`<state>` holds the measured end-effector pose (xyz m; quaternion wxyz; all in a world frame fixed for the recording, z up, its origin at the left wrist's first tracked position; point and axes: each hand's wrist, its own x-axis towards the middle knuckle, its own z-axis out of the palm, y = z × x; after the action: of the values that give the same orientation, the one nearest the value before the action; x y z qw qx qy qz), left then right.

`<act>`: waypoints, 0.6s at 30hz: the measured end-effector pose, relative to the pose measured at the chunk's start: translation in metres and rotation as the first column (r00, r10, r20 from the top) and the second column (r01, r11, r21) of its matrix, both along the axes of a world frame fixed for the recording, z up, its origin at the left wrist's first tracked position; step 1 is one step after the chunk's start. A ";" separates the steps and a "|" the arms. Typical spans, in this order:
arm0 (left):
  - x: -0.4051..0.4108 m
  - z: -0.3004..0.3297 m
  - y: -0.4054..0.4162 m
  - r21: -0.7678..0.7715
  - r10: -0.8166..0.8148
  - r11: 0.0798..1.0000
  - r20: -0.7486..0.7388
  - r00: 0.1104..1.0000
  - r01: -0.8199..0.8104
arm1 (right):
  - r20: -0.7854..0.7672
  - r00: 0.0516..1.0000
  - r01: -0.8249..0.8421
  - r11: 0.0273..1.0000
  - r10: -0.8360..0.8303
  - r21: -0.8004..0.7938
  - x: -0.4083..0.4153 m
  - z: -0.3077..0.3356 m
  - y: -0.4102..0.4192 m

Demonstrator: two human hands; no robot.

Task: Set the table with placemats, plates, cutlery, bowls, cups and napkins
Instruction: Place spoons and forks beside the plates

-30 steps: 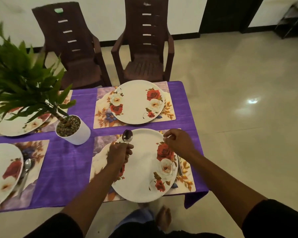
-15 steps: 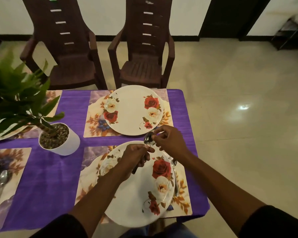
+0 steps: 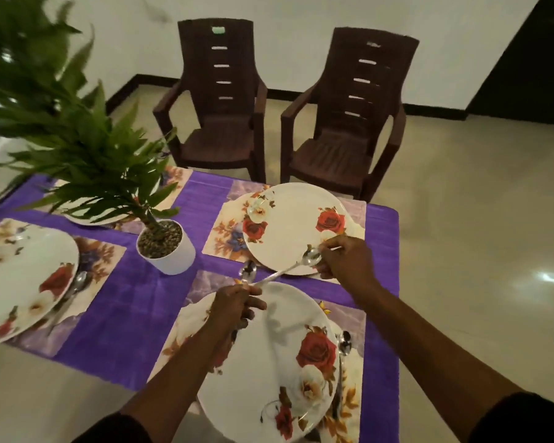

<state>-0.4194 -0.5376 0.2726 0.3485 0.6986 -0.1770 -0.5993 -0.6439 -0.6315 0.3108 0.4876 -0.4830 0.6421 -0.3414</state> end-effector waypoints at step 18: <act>0.097 -0.034 -0.034 -0.146 0.140 0.986 0.432 0.891 -0.084 | 0.556 0.749 -0.185 0.691 -0.361 0.699 0.183 -0.038 -0.027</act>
<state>-0.3219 -0.5712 0.2382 0.3760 0.8022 -0.2475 -0.3922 -0.4610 -0.6588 0.2728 0.8101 -0.0679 0.5330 -0.2347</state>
